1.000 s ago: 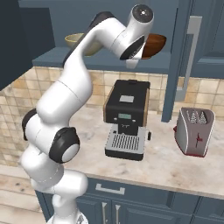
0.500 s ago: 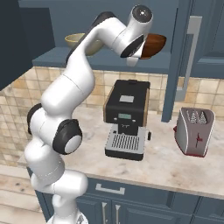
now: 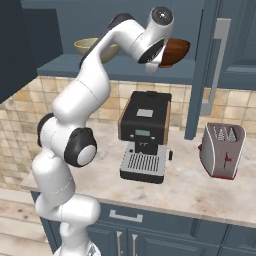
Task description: Pick up the bowls from the cabinet and place each bowl in front of a stool on the dining counter.
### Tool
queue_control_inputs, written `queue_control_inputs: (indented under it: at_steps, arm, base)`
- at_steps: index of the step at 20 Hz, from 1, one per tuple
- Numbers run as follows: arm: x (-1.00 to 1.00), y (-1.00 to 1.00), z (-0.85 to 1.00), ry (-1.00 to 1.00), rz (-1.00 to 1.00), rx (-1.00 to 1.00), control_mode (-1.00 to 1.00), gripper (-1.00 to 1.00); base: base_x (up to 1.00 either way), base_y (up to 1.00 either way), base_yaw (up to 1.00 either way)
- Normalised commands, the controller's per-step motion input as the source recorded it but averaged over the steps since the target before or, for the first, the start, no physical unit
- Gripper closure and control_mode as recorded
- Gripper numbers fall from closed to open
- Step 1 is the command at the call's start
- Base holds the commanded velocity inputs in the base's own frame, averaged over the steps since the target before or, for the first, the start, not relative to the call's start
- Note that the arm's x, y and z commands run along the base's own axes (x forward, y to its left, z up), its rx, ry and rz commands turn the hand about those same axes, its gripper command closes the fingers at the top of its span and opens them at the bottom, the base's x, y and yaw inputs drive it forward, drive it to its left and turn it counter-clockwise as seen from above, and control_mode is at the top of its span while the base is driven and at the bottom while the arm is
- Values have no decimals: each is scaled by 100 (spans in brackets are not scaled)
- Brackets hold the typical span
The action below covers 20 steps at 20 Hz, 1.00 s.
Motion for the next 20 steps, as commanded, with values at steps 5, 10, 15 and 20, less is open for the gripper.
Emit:
queue_control_inputs:
  at_steps: [5,10,15,20]
  arm:
    - [29,-3,0,0,0,0,-100,-100]
    - [24,-12,0,0,0,0,-100,-100]
    - [23,-16,0,0,0,0,-100,-100]
    - [21,-10,0,0,0,0,-100,-100]
  base:
    - [0,0,0]
    - [0,0,0]
    - [0,0,0]
    - [0,0,0]
